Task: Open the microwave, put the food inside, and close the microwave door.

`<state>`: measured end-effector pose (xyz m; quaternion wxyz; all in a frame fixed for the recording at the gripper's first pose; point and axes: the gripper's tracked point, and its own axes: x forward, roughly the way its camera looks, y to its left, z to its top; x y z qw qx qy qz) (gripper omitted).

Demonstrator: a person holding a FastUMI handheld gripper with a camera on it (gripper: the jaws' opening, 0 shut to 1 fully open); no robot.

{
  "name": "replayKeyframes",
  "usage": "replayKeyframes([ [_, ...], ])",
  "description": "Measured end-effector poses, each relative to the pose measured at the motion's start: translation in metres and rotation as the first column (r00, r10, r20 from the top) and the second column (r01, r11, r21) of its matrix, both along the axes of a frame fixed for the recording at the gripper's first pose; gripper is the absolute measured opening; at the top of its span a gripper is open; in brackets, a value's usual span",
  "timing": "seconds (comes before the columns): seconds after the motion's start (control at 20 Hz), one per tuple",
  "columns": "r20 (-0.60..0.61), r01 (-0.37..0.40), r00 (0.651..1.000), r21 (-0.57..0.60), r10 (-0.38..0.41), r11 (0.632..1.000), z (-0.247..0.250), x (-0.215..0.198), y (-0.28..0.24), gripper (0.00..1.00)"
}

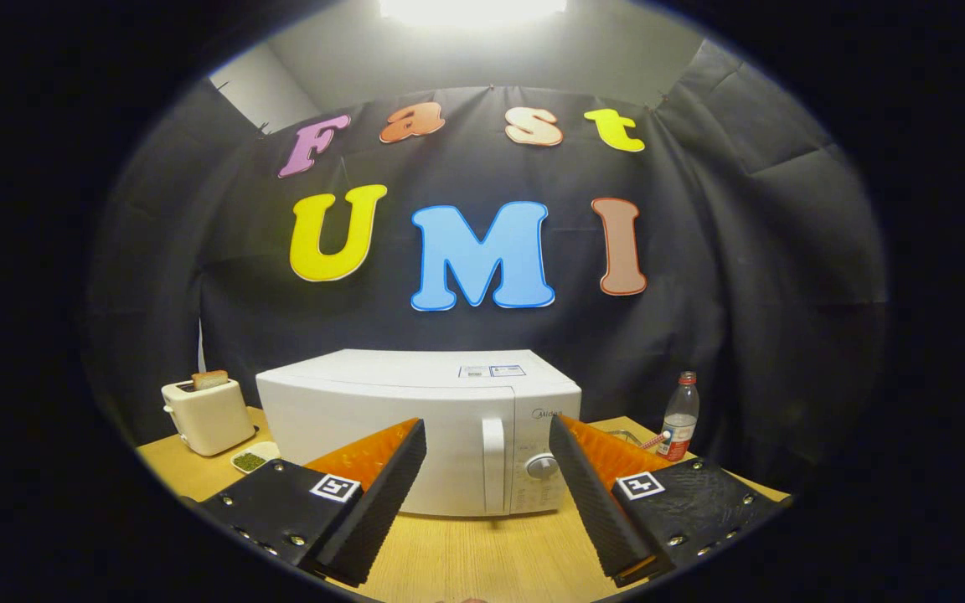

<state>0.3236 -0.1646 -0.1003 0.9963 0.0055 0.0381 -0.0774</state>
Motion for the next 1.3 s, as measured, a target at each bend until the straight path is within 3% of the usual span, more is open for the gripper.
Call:
replayKeyframes([
  [0.3,-0.078,0.027,0.997,0.014,-0.026,1.0,-0.055,0.049,-0.016,0.96],
  [0.65,-0.12,0.009,0.993,0.035,-0.004,0.999,-0.091,0.084,-0.018,0.95],
  [0.7,-0.123,0.018,0.992,0.027,-0.014,0.999,-0.094,0.086,-0.021,0.92],
  [0.75,-0.127,0.019,0.992,0.02,-0.016,1.0,-0.096,0.088,-0.022,0.78],
  [0.9,-0.136,0.004,0.991,0.002,-0.004,1.0,-0.1,0.092,-0.022,0.71],
  [0.95,-0.138,-0.002,0.99,0.001,0.002,1.0,-0.1,0.093,-0.02,0.58],
  [1.1,-0.167,-0.005,0.986,-0.008,0.004,1.0,-0.106,0.095,-0.019,0.52],
  [1.15,-0.169,-0.006,0.986,-0.008,0.005,1.0,-0.107,0.1,-0.023,0.31],
  [1.3,-0.185,-0.01,0.983,0.015,0.013,1.0,-0.105,0.093,-0.018,0.26],
])
